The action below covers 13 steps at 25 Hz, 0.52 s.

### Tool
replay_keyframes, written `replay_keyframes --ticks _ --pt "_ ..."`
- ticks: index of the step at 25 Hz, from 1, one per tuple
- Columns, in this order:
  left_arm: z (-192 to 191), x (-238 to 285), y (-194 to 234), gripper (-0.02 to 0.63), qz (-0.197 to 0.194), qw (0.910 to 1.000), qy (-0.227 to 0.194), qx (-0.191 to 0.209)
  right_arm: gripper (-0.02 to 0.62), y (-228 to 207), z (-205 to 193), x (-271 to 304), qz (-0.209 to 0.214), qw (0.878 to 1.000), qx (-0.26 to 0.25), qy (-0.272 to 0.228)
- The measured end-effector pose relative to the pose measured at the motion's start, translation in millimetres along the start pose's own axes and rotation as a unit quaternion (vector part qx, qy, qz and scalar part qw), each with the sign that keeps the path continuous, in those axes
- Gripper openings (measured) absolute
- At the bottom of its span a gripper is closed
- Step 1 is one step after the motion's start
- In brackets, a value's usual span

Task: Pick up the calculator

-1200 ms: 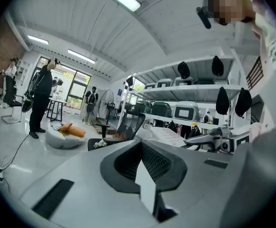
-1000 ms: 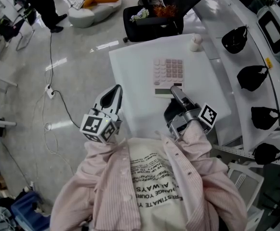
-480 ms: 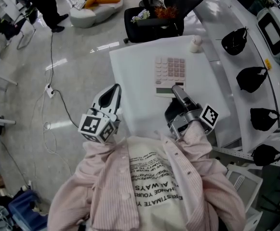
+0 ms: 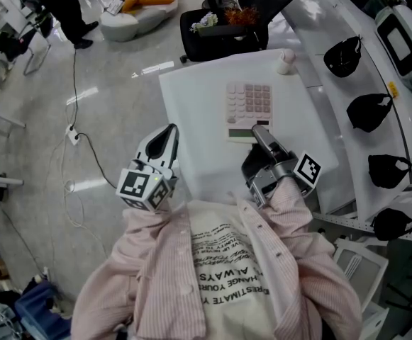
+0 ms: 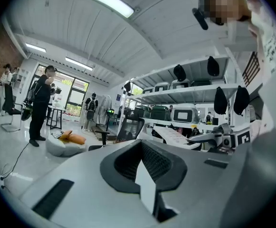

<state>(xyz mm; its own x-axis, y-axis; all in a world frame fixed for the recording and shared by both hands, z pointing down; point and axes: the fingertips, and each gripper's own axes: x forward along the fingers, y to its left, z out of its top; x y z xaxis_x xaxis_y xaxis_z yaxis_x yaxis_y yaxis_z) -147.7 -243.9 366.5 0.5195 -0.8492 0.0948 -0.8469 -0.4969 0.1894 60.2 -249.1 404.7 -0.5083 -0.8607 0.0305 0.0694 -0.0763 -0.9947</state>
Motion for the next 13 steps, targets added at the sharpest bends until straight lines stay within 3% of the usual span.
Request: replay_keyframes --ticks 13 --pt "-4.5 -3.8 -2.3 0.002 0.006 1.0000 0.006 0.002 0.067 -3.1 -1.7 -1.5 0.000 1.000 0.007 0.005"
